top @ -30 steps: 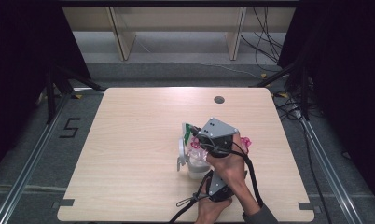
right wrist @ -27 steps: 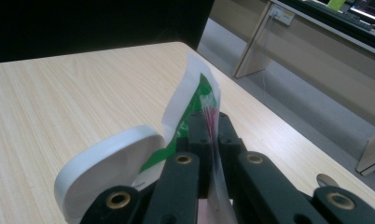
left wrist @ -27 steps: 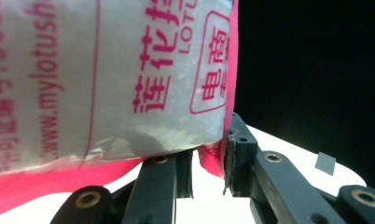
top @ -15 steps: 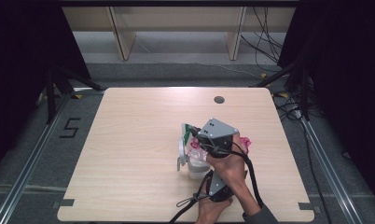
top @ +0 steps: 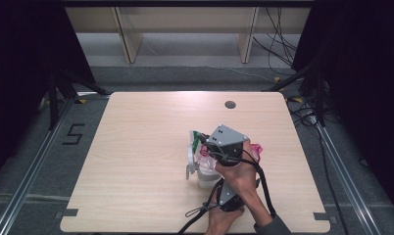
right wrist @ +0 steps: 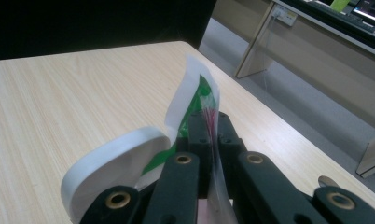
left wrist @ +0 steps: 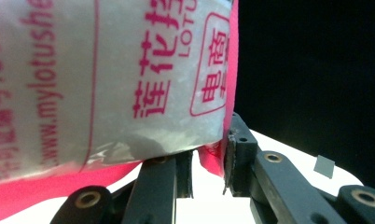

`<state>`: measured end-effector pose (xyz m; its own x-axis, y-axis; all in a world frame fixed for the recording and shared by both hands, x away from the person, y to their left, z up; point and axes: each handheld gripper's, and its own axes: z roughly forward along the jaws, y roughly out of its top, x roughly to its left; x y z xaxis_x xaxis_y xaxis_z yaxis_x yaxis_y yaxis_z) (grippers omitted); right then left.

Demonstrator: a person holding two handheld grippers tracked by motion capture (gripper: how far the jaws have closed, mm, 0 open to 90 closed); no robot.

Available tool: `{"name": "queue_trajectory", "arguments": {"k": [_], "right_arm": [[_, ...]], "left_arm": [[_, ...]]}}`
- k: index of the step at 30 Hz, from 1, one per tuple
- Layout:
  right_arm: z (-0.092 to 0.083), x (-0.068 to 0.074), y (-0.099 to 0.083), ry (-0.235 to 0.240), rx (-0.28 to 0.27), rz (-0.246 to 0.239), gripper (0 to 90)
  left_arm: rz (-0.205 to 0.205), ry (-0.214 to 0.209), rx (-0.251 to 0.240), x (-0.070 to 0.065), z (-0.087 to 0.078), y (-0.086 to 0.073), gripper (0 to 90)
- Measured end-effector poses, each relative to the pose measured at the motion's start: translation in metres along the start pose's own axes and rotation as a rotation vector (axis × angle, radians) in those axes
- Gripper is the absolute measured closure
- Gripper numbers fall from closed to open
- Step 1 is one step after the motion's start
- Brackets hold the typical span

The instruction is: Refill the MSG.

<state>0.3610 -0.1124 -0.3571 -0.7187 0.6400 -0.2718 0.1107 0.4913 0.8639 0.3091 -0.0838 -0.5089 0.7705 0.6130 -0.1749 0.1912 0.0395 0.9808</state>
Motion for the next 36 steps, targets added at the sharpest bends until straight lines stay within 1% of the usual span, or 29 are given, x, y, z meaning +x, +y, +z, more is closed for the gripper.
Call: {"name": "queue_trajectory", "arguments": {"k": [1, 2, 3, 4, 5, 6, 7, 8, 9, 10, 11, 12, 13, 14, 15, 16, 18, 19, 20, 21, 22, 24, 27, 30, 31, 33, 36], "right_arm": [[0.0001, -0.0006, 0.0, 0.003, 0.001, -0.002, 89.3], [-0.0004, -0.0012, 0.0001, 0.006, -0.003, -0.007, 89.3], [-0.0016, -0.001, 0.0008, 0.005, -0.009, 0.003, 89.3], [-0.0022, -0.0017, 0.001, 0.006, -0.013, -0.003, 89.3], [-0.002, -0.0015, 0.001, 0.005, -0.012, -0.004, 89.3], [-0.0012, -0.0008, 0.0008, 0.003, -0.006, -0.001, 89.3], [-0.0006, -0.0007, 0.0002, 0.003, -0.002, -0.002, 89.3], [0.0, 0.0, 0.0002, 0.001, -0.001, 0.003, 89.3], [-0.0002, -0.0004, 0.0004, 0.003, -0.005, -0.01, 89.3], [-0.0014, 0.0, 0.0008, 0.001, -0.003, 0.007, 89.3], [-0.0014, -0.0005, 0.0011, 0.001, -0.01, -0.001, 89.3], [-0.0013, -0.0007, 0.001, 0.002, -0.009, -0.001, 89.3], [-0.0005, -0.001, 0.0005, 0.002, -0.006, -0.009, 89.3], [-0.0002, -0.0006, 0.0001, 0.0, -0.004, 0.0, 89.3], [-0.0003, 0.0003, 0.0001, -0.001, -0.001, 0.011, 89.3], [-0.0008, 0.0001, 0.0004, 0.0, -0.004, 0.008, 89.3], [-0.0012, -0.0004, 0.0013, 0.007, -0.009, -0.009, 89.2], [-0.0009, 0.0004, 0.0012, -0.001, -0.008, -0.006, 89.3], [0.0001, 0.0011, 0.0009, -0.001, -0.005, -0.008, 89.2], [0.0011, 0.0016, 0.0006, 0.001, -0.001, -0.011, 89.3], [0.0016, 0.0022, 0.0004, -0.001, -0.001, -0.013, 89.2], [0.0012, 0.0017, 0.0008, -0.001, -0.004, -0.012, 89.2], [-0.0001, 0.0007, 0.0007, 0.001, -0.007, -0.003, 89.3], [0.001, 0.0009, 0.0004, 0.003, -0.005, -0.011, 89.2], [-0.0001, 0.0015, 0.0009, 0.007, -0.003, 0.001, 89.2], [-0.0009, 0.0007, 0.0013, 0.003, -0.012, -0.006, 89.2], [-0.0003, 0.0006, 0.0004, -0.001, -0.008, 0.007, 89.2]], "left_arm": [[0.009, -0.005, 0.007, 0.0006, -0.0006, 0.0002, 75.5], [0.053, -0.01, 0.037, 0.003, -0.0027, 0.0008, 75.6], [0.055, -0.009, 0.037, 0.0031, -0.0028, 0.0008, 75.6], [0.056, -0.011, 0.038, 0.0031, -0.003, 0.0009, 75.6], [0.029, -0.004, 0.02, 0.0015, -0.0016, 0.0003, 75.5], [0.057, -0.008, 0.043, 0.0031, -0.0032, 0.0004, 75.5], [0.045, -0.004, 0.033, 0.0023, -0.0025, 0.0001, 75.5], [0.051, -0.008, 0.037, 0.0029, -0.0029, 0.0003, 75.5], [0.042, -0.004, 0.027, 0.0023, -0.0021, 0.0005, 75.5], [0.006, -0.001, -0.004, 0.0003, -0.0004, 0.0002, 75.5], [0.008, -0.002, -0.001, 0.0004, -0.0005, 0.0003, 75.5], [0.017, -0.004, 0.012, 0.0011, -0.0011, 0.0003, 75.5], [0.015, -0.001, 0.011, 0.001, -0.001, 0.0001, 75.5], [0.011, 0.0, 0.006, 0.0007, -0.0008, 0.0, 75.5], [0.051, -0.009, 0.039, 0.0031, -0.0029, 0.0005, 75.5], [0.06, -0.009, 0.042, 0.0035, -0.0033, 0.0007, 75.5], [0.06, -0.008, 0.042, 0.0036, -0.0035, 0.0006, 75.5], [0.022, -0.032, 0.01, 0.0016, -0.0002, 0.0001, 75.5], [0.012, -0.031, 0.007, 0.0009, 0.0002, -0.0001, 75.5], [0.037, -0.049, 0.033, 0.0022, -0.0007, 0.0, 75.3], [0.001, -0.066, 0.045, -0.0001, -0.0006, -0.0009, 75.4], [-0.037, -0.053, 0.015, -0.0025, 0.0, -0.0008, 75.5], [-0.021, -0.056, 0.028, -0.0017, -0.0004, -0.0011, 75.4], [-0.024, -0.053, 0.023, -0.002, -0.0007, -0.0011, 75.4], [-0.024, -0.054, 0.024, -0.0019, -0.0007, -0.001, 75.5], [-0.026, -0.055, 0.022, -0.002, -0.0003, -0.0007, 75.5], [-0.024, -0.055, 0.027, -0.0018, -0.0004, -0.0008, 75.5]]}}
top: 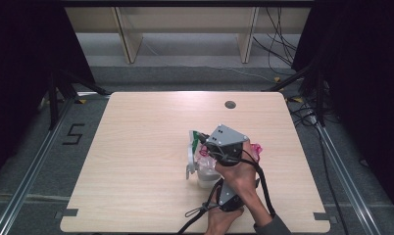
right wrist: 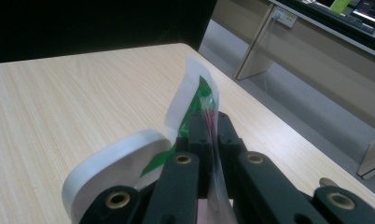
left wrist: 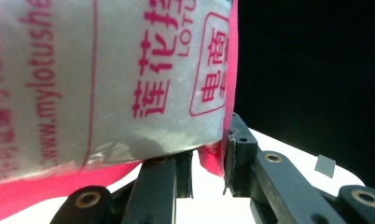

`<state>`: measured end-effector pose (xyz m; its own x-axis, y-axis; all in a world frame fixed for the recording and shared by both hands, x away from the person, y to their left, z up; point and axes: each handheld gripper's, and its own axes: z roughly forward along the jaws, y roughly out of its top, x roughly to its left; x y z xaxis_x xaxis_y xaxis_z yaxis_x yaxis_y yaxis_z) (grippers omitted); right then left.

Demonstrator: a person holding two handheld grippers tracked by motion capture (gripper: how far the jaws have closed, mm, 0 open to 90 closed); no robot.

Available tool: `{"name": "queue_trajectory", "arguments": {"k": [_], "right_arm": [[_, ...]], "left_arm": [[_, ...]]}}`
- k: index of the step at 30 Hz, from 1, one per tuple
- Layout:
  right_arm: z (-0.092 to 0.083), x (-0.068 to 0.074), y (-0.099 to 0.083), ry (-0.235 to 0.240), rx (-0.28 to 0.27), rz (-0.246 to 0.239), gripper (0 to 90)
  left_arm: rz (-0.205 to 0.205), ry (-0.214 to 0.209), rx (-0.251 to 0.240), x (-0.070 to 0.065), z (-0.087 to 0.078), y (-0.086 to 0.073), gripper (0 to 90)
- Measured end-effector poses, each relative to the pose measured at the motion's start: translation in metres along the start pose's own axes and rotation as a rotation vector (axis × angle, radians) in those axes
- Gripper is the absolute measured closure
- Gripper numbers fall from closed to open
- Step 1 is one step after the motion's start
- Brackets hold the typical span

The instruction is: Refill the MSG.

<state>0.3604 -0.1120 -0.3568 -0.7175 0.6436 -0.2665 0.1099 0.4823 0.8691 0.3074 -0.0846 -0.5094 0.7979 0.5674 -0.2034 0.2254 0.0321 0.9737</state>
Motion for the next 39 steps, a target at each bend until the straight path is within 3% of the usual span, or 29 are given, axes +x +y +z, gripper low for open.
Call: {"name": "queue_trajectory", "arguments": {"k": [1, 5, 9, 11, 12, 13, 16, 19, 21, 22, 25, 27, 28, 29, 34, 37, 39], "right_arm": [[-0.0001, -0.0002, 0.0, 0.003, 0.001, 0.003, 89.2], [-0.0012, -0.002, 0.0005, 0.01, -0.008, -0.006, 89.2], [0.0004, -0.0008, -0.0002, 0.002, -0.004, -0.012, 89.1], [0.0, -0.0003, -0.0001, 0.003, -0.002, 0.004, 89.2], [-0.0003, -0.0013, 0.0004, 0.008, -0.004, -0.004, 89.1], [-0.0008, -0.0015, 0.0004, 0.01, -0.007, 0.0, 89.2], [0.0002, -0.001, -0.0003, 0.005, -0.004, -0.01, 89.1], [0.0014, 0.0003, -0.0001, 0.005, 0.001, -0.015, 89.1], [0.0, -0.001, 0.0, 0.005, -0.004, -0.01, 89.1], [-0.0004, -0.0016, 0.0, 0.004, -0.006, -0.007, 89.1], [0.0008, -0.0023, -0.0009, 0.007, -0.004, -0.011, 89.1], [0.001, -0.0023, -0.001, 0.008, -0.003, -0.013, 89.1], [0.0003, -0.0025, -0.0008, 0.009, -0.003, -0.008, 89.1], [-0.0005, -0.0027, -0.0006, 0.008, -0.007, -0.005, 89.1], [-0.001, -0.0022, 0.0006, 0.011, -0.01, -0.009, 89.2], [0.0012, -0.0033, -0.0013, 0.011, -0.001, -0.009, 89.1], [0.0003, -0.0029, -0.0007, 0.014, -0.003, -0.008, 89.1]], "left_arm": [[0.023, -0.006, 0.02, 0.0016, -0.001, 0.0002, 75.5], [0.03, -0.005, 0.026, 0.0017, -0.0016, 0.0001, 75.5], [-0.007, 0.002, -0.004, -0.0003, 0.0, 0.0, 75.6], [0.002, -0.012, 0.017, 0.0009, -0.0015, 0.0009, 75.6], [-0.004, -0.001, -0.001, 0.0001, -0.0002, 0.0003, 75.6], [0.025, -0.005, 0.022, 0.0018, -0.0008, 0.0003, 75.7], [-0.005, 0.001, -0.003, -0.0002, 0.0003, 0.0, 75.6], [-0.003, -0.014, 0.014, 0.0007, -0.0012, 0.001, 75.6], [-0.012, -0.001, -0.004, -0.0005, 0.0006, 0.0004, 75.7], [0.021, -0.016, 0.034, 0.0021, -0.0014, 0.001, 75.6], [-0.012, -0.011, 0.01, 0.0003, -0.0001, 0.0005, 75.7], [-0.007, -0.015, 0.015, 0.0005, -0.0007, 0.0005, 75.6], [0.019, -0.019, 0.036, 0.002, -0.0017, 0.0006, 75.6], [0.021, -0.005, 0.021, 0.0014, -0.0005, -0.0001, 75.6], [0.019, -0.02, 0.037, 0.0023, -0.0021, 0.0011, 75.6], [-0.021, -0.018, 0.006, -0.0001, -0.0002, -0.0002, 75.6], [0.005, -0.007, 0.009, 0.0, -0.0001, 0.0005, 75.6]]}}
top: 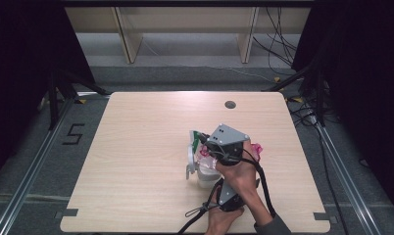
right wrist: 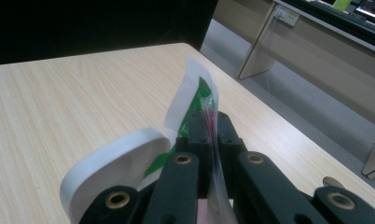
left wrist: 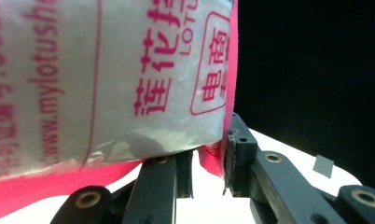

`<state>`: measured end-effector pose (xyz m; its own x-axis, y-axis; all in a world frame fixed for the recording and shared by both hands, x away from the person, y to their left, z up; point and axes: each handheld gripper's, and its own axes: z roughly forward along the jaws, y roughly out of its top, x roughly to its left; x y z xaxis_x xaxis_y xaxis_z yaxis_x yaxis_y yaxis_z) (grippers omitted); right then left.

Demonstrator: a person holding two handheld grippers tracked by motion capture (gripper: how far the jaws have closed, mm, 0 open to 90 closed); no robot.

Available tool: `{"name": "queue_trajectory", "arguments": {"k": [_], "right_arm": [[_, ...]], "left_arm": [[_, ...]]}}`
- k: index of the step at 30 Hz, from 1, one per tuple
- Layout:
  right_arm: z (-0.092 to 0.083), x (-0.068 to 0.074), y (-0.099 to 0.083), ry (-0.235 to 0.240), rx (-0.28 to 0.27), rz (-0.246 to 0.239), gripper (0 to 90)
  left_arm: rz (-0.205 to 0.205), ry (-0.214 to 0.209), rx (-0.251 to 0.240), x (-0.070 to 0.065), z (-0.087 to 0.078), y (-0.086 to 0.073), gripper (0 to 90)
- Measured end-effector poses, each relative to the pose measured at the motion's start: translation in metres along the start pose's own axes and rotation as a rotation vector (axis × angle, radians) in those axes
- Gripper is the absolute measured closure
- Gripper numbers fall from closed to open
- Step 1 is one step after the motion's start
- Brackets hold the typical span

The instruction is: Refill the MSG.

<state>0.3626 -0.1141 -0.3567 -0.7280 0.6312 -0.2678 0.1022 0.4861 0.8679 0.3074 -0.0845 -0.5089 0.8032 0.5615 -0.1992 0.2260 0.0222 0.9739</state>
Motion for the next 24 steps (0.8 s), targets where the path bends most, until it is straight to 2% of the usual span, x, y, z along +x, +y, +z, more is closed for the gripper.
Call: {"name": "queue_trajectory", "arguments": {"k": [1, 2, 3, 4, 5, 6, 7, 8, 10, 11, 12, 13, 14, 16, 17, 18, 19, 21, 23, 24], "right_arm": [[-0.0011, -0.0004, 0.0012, -0.008, -0.004, -0.019, 89.1], [-0.0016, 0.0012, 0.0017, -0.003, -0.007, -0.003, 89.1], [-0.0027, 0.0022, 0.0029, -0.002, -0.01, -0.004, 89.1], [-0.0028, 0.0028, 0.0033, -0.003, -0.011, -0.001, 89.1], [-0.0023, 0.0027, 0.0032, -0.001, -0.009, -0.008, 89.1], [-0.0013, 0.003, 0.0028, -0.001, -0.001, -0.005, 89.1], [0.0, 0.0028, 0.0019, -0.004, 0.005, -0.006, 89.1], [0.0008, 0.0028, 0.0006, -0.004, 0.009, 0.007, 89.0], [0.0, 0.0014, 0.001, 0.0, 0.006, 0.0, 89.0], [-0.0006, 0.0011, 0.0016, 0.0, 0.0, -0.007, 89.0], [-0.0011, 0.0013, 0.0019, -0.002, -0.004, -0.005, 89.1], [-0.0011, 0.0012, 0.002, -0.001, -0.003, -0.006, 89.0], [-0.0007, 0.0015, 0.0019, 0.003, 0.001, -0.009, 89.0], [-0.0004, 0.0036, 0.0016, -0.002, 0.013, 0.01, 89.0], [-0.0002, 0.0033, 0.0018, 0.0, 0.01, 0.003, 89.0], [-0.0004, 0.0026, 0.002, -0.004, 0.0, -0.004, 89.0], [-0.0007, 0.0019, 0.0021, 0.001, -0.001, -0.008, 89.0], [0.0001, 0.002, 0.0017, -0.001, 0.003, -0.005, 89.0], [0.0002, 0.0026, 0.0018, -0.005, 0.002, -0.005, 89.0], [-0.0002, 0.0029, 0.0021, -0.002, -0.003, -0.007, 89.0]], "left_arm": [[-0.005, 0.001, -0.008, -0.0009, -0.0006, 0.0005, 75.6], [-0.01, -0.003, -0.007, -0.0011, -0.0017, 0.0016, 75.6], [0.015, -0.001, 0.004, 0.0004, -0.0016, 0.0017, 75.6], [0.014, 0.001, 0.001, 0.0004, -0.0012, 0.0017, 75.7], [-0.009, -0.01, -0.016, -0.0008, -0.0003, 0.0015, 75.7], [-0.021, 0.007, -0.02, -0.0019, 0.0008, 0.0009, 75.6], [0.003, -0.007, 0.004, -0.0006, 0.0005, 0.0006, 75.6], [0.008, -0.014, 0.02, 0.0, -0.0008, 0.001, 75.5], [0.015, -0.013, 0.02, 0.0007, -0.0008, 0.0008, 75.5], [0.014, 0.004, 0.013, 0.0004, -0.0006, 0.0006, 75.6], [0.005, -0.012, 0.011, 0.0, -0.0009, 0.0012, 75.6], [-0.016, -0.009, -0.022, -0.002, 0.0005, 0.0005, 75.6], [0.006, -0.018, -0.001, -0.0008, -0.0001, 0.0006, 75.5], [-0.036, -0.023, -0.039, -0.0037, 0.0022, 0.0002, 75.5], [-0.033, -0.017, -0.029, -0.0035, 0.0015, 0.0005, 75.6], [0.014, -0.012, 0.018, 0.0005, -0.0012, 0.0011, 75.6], [0.015, -0.015, 0.02, 0.0005, -0.0014, 0.0011, 75.6], [0.012, -0.003, 0.003, -0.0005, 0.0002, 0.0, 75.5], [0.01, -0.011, 0.013, 0.0004, -0.0014, 0.0006, 75.5], [-0.016, 0.01, -0.023, -0.0013, 0.0005, -0.0003, 75.6]]}}
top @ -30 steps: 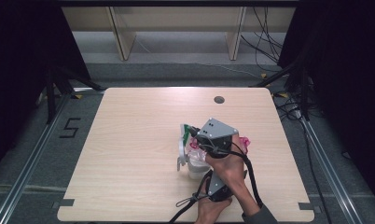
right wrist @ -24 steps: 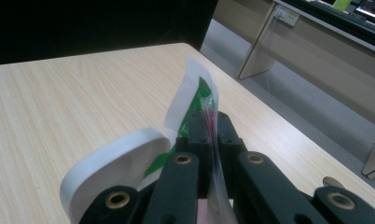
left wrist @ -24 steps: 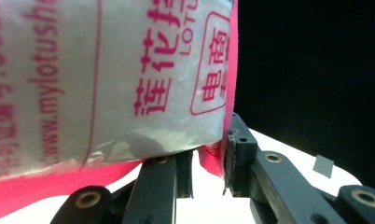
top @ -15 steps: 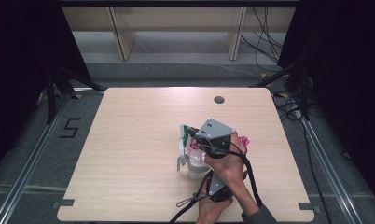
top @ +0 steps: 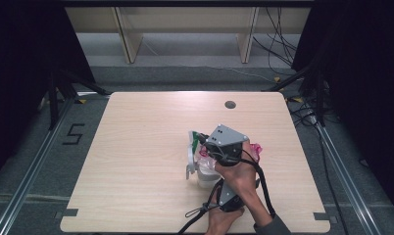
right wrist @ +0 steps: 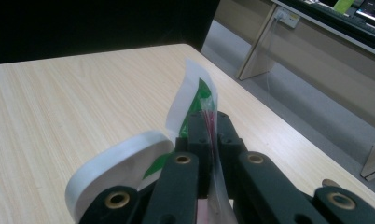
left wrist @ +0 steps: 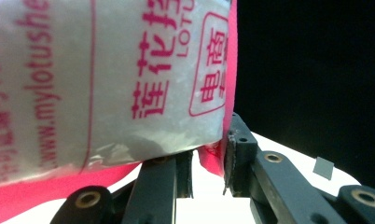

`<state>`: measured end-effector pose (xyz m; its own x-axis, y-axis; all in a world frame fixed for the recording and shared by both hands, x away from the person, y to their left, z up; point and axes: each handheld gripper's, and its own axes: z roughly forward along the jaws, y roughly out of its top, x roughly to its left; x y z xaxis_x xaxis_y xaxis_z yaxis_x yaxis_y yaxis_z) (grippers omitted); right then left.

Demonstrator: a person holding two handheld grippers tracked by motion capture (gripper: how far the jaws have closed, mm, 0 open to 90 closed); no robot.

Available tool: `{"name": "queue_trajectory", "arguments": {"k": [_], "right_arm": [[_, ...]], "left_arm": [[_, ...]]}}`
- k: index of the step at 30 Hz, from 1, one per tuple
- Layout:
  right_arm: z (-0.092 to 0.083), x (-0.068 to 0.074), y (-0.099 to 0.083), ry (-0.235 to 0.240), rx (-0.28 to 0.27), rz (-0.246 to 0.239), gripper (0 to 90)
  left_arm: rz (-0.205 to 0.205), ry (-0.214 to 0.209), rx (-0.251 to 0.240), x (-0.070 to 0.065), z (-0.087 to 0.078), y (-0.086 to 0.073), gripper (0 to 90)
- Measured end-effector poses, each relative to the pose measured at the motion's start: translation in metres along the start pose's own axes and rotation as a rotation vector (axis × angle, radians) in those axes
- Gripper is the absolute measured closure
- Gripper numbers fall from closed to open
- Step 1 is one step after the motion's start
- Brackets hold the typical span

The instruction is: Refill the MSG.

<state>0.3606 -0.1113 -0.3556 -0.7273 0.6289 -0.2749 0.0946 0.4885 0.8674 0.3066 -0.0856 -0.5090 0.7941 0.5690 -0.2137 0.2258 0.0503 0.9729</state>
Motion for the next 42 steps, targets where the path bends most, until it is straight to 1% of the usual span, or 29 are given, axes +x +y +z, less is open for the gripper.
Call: {"name": "queue_trajectory", "arguments": {"k": [1, 2, 6, 7, 8, 10, 11, 12, 13, 14, 15, 16, 19, 21, 23, 24, 25, 26, 27, 28, 29, 30, 31, 32, 34, 35, 36, 39, 42], "right_arm": [[-0.0004, 0.0006, 0.0002, 0.0, 0.003, 0.009, 89.0], [0.0006, 0.0009, 0.0002, 0.001, 0.004, -0.001, 89.0], [0.0, 0.002, 0.0005, -0.006, 0.005, 0.012, 89.0], [-0.0009, 0.0013, 0.0012, 0.001, 0.005, 0.008, 89.0], [-0.0005, 0.0009, 0.0012, 0.007, 0.003, 0.002, 89.0], [0.0023, 0.0011, -0.0007, -0.003, 0.008, 0.003, 89.0], [0.0035, 0.0011, -0.0013, 0.003, 0.014, 0.001, 89.0], [0.0031, 0.0017, -0.001, 0.004, 0.015, -0.001, 89.0], [0.0024, 0.0021, -0.0004, 0.005, 0.013, 0.0, 89.0], [0.0014, 0.0022, 0.0003, 0.004, 0.008, 0.0, 89.0], [0.0007, 0.0022, 0.0011, 0.001, 0.001, -0.002, 89.0], [0.0004, 0.0021, 0.0012, 0.0, 0.0, -0.003, 89.0], [0.0037, 0.0006, -0.0016, 0.002, 0.011, -0.002, 89.0], [0.0025, 0.0014, -0.0005, 0.0, 0.006, 0.001, 89.0], [0.0012, 0.0024, 0.0009, 0.001, 0.004, -0.002, 89.0], [0.0013, 0.0026, 0.0008, 0.001, 0.003, -0.002, 89.0], [0.0022, 0.0023, 0.0001, 0.001, 0.006, -0.004, 89.1], [0.0025, 0.002, -0.0001, 0.004, 0.008, -0.001, 89.0], [0.0021, 0.0018, 0.0, 0.003, 0.005, 0.0, 89.0], [0.0015, 0.0016, 0.0003, 0.001, 0.002, 0.002, 89.0], [0.0007, 0.0011, 0.0005, 0.001, 0.001, 0.01, 89.0], [0.0005, 0.0012, 0.0001, 0.0, 0.003, 0.015, 89.1], [0.0012, 0.0004, -0.0001, 0.003, 0.007, 0.008, 89.1], [0.0015, 0.0005, -0.0003, 0.001, 0.006, 0.008, 89.1], [0.0007, 0.0006, -0.0001, 0.002, 0.008, 0.013, 89.1], [0.0006, 0.0001, -0.0002, -0.003, -0.001, 0.007, 89.1], [0.0005, -0.0002, -0.0001, -0.003, -0.003, 0.002, 89.1], [0.0003, -0.0011, -0.0003, 0.004, -0.002, 0.002, 89.1], [-0.0001, -0.0019, -0.0005, 0.002, -0.004, 0.007, 89.1]], "left_arm": [[-0.004, -0.001, -0.002, 0.0, 0.0001, 0.0001, 75.6], [0.024, -0.014, 0.024, 0.0014, -0.0006, 0.0006, 75.6], [0.002, 0.001, -0.004, 0.0, -0.0004, 0.0005, 75.5], [0.003, -0.003, 0.002, 0.0006, -0.0006, 0.0005, 75.6], [0.028, -0.014, 0.026, 0.0022, -0.0011, 0.0003, 75.5], [0.006, -0.013, 0.015, 0.0008, 0.0, -0.0008, 75.4], [-0.029, -0.033, -0.017, -0.001, 0.0009, -0.0012, 75.4], [-0.013, -0.011, 0.025, -0.0011, -0.0022, 0.0005, 75.5], [-0.019, -0.013, -0.007, -0.0016, -0.0001, -0.0001, 75.5], [0.026, -0.011, 0.021, 0.002, -0.0016, 0.0005, 75.5], [0.004, -0.004, 0.0, 0.0006, -0.0008, 0.0005, 75.5], [0.025, -0.015, 0.024, 0.0021, -0.0011, 0.0004, 75.5], [0.016, -0.032, 0.037, 0.0027, -0.0021, 0.0001, 75.5], [0.023, -0.009, 0.023, 0.0017, -0.0015, 0.0002, 75.5], [0.023, -0.01, 0.017, 0.0018, -0.0011, 0.0002, 75.5], [0.02, -0.029, 0.029, 0.0028, -0.0021, 0.0005, 75.6], [0.012, -0.026, 0.015, 0.002, -0.001, 0.0, 75.6], [-0.019, -0.021, -0.011, -0.0009, 0.0006, -0.0001, 75.5], [-0.024, -0.021, -0.017, -0.0013, 0.001, -0.0001, 75.5], [0.02, -0.019, 0.03, 0.0027, -0.0018, 0.0008, 75.6], [-0.005, -0.012, 0.011, 0.0014, -0.001, 0.0007, 75.6], [-0.003, -0.012, 0.015, 0.0015, -0.0011, 0.0005, 75.6], [0.024, -0.024, 0.04, 0.003, -0.0018, 0.0007, 75.6], [0.022, -0.03, 0.038, 0.0031, -0.002, 0.0006, 75.6], [-0.012, -0.011, 0.008, 0.0006, -0.0008, 0.0003, 75.6], [-0.005, 0.0, 0.0, 0.0005, 0.0002, -0.0003, 75.6], [0.01, -0.016, 0.026, 0.0021, -0.001, 0.0003, 75.5], [-0.005, -0.015, 0.004, 0.0016, 0.0006, -0.0003, 75.5], [0.003, -0.003, 0.011, 0.0019, 0.0008, -0.0007, 75.6]]}}
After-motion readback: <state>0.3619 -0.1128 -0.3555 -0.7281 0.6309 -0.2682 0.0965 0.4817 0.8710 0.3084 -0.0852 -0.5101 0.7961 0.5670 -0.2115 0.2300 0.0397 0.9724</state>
